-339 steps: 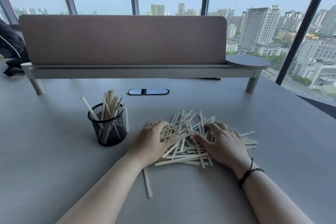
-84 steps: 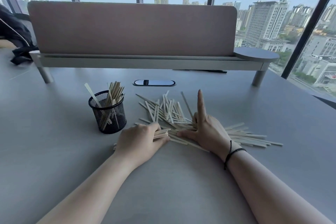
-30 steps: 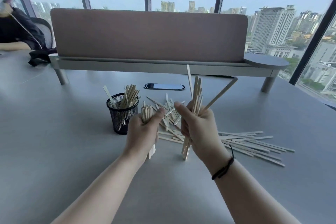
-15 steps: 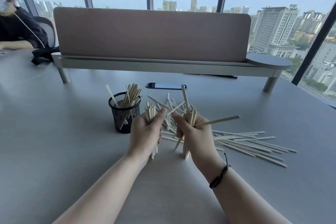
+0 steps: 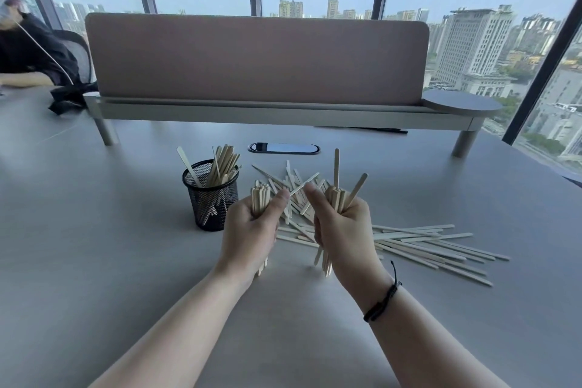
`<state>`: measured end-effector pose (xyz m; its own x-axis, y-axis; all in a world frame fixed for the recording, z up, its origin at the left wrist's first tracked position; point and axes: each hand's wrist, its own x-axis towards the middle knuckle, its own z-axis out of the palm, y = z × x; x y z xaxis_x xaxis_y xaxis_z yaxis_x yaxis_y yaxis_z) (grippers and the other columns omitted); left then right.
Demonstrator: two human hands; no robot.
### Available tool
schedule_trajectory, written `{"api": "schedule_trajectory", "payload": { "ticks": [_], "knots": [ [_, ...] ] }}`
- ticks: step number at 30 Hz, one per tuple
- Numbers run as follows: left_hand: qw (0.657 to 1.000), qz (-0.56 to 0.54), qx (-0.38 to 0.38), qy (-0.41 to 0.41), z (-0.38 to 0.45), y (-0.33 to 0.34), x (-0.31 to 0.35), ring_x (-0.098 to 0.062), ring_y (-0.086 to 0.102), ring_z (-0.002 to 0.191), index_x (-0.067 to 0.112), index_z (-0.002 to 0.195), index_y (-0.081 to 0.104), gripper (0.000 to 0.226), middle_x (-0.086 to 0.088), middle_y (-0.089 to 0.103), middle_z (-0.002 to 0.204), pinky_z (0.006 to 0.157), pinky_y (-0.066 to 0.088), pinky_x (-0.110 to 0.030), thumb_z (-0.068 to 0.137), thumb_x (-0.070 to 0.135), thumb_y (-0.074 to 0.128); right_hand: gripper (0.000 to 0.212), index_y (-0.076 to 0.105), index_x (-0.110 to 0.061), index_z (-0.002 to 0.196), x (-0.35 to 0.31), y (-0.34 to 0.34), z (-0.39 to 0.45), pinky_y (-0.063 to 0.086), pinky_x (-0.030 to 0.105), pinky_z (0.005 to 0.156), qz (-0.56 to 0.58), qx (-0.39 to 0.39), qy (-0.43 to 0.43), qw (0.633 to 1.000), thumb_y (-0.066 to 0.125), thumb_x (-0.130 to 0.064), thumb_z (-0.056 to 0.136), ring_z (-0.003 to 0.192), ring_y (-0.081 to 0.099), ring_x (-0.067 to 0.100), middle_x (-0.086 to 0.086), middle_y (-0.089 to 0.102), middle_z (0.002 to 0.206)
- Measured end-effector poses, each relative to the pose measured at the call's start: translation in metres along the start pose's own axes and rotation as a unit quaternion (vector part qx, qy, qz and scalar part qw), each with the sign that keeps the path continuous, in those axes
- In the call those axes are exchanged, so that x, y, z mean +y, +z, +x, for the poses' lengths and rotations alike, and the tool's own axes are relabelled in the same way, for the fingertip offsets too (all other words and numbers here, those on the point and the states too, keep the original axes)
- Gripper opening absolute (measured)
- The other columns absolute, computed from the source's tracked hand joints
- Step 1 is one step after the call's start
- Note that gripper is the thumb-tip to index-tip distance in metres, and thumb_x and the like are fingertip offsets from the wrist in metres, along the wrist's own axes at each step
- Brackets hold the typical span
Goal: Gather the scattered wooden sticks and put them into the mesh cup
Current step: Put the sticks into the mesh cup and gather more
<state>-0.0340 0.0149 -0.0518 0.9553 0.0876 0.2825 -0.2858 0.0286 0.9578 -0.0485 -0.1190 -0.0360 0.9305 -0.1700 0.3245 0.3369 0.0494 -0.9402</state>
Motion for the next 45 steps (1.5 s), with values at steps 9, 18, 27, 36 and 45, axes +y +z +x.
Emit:
{"api": "schedule_trajectory", "payload": {
  "ticks": [9, 18, 27, 36, 45],
  "knots": [
    [1.0, -0.009, 0.014, 0.012, 0.003, -0.002, -0.003, -0.016, 0.028, 0.037, 0.023, 0.049, 0.043, 0.05, -0.001, 0.032, 0.043, 0.044, 0.025, -0.029, 0.09, 0.032, 0.069, 0.048, 0.039, 0.008, 0.061, -0.004, 0.002, -0.002, 0.035, 0.025, 0.043, -0.005, -0.01, -0.021, 1.0, 0.074, -0.012, 0.086, 0.039, 0.041, 0.021, 0.033, 0.038, 0.051],
    [1.0, -0.015, 0.017, 0.008, 0.0, 0.0, 0.0, -0.019, 0.032, 0.036, -0.004, 0.053, 0.039, 0.058, -0.009, 0.036, 0.041, 0.041, 0.027, -0.024, 0.093, 0.025, 0.07, 0.054, 0.034, -0.002, 0.055, -0.004, 0.004, 0.002, 0.018, 0.035, 0.048, 0.031, -0.036, 0.099, 0.994, 0.074, -0.024, 0.084, 0.043, 0.022, 0.018, 0.006, 0.025, 0.048],
    [0.978, -0.186, 0.098, 0.004, 0.041, -0.045, 0.096, -0.016, 0.014, 0.041, 0.022, 0.055, 0.017, 0.061, 0.002, 0.019, 0.043, 0.046, 0.01, -0.029, 0.1, 0.033, 0.057, 0.064, 0.028, -0.022, 0.038, -0.07, 0.076, 0.042, 0.019, 0.026, 0.046, 0.107, -0.114, 0.052, 0.986, 0.058, -0.029, 0.094, 0.037, 0.019, 0.014, -0.005, 0.025, 0.037],
    [0.97, 0.105, 0.215, -0.034, 0.116, -0.087, 0.082, -0.013, 0.059, 0.068, 0.013, 0.074, 0.063, 0.05, 0.003, 0.065, 0.074, 0.064, 0.045, -0.029, 0.098, 0.054, 0.048, 0.048, 0.042, -0.018, 0.055, -0.061, 0.166, 0.103, 0.044, 0.027, 0.053, 0.062, -0.064, 0.029, 0.996, 0.066, -0.038, 0.091, 0.047, 0.048, 0.018, 0.01, 0.045, 0.053],
    [0.982, 0.119, 0.142, -0.035, 0.106, -0.102, 0.033, -0.003, 0.062, 0.099, 0.032, 0.132, 0.05, 0.04, 0.002, 0.062, 0.124, 0.08, 0.046, -0.023, 0.096, 0.05, 0.054, 0.023, 0.071, -0.017, 0.112, -0.019, 0.145, 0.102, 0.047, 0.022, 0.078, -0.246, -0.115, -0.072, 0.96, 0.057, -0.026, 0.097, 0.09, 0.067, 0.009, -0.005, 0.074, 0.102]
  ]
}}
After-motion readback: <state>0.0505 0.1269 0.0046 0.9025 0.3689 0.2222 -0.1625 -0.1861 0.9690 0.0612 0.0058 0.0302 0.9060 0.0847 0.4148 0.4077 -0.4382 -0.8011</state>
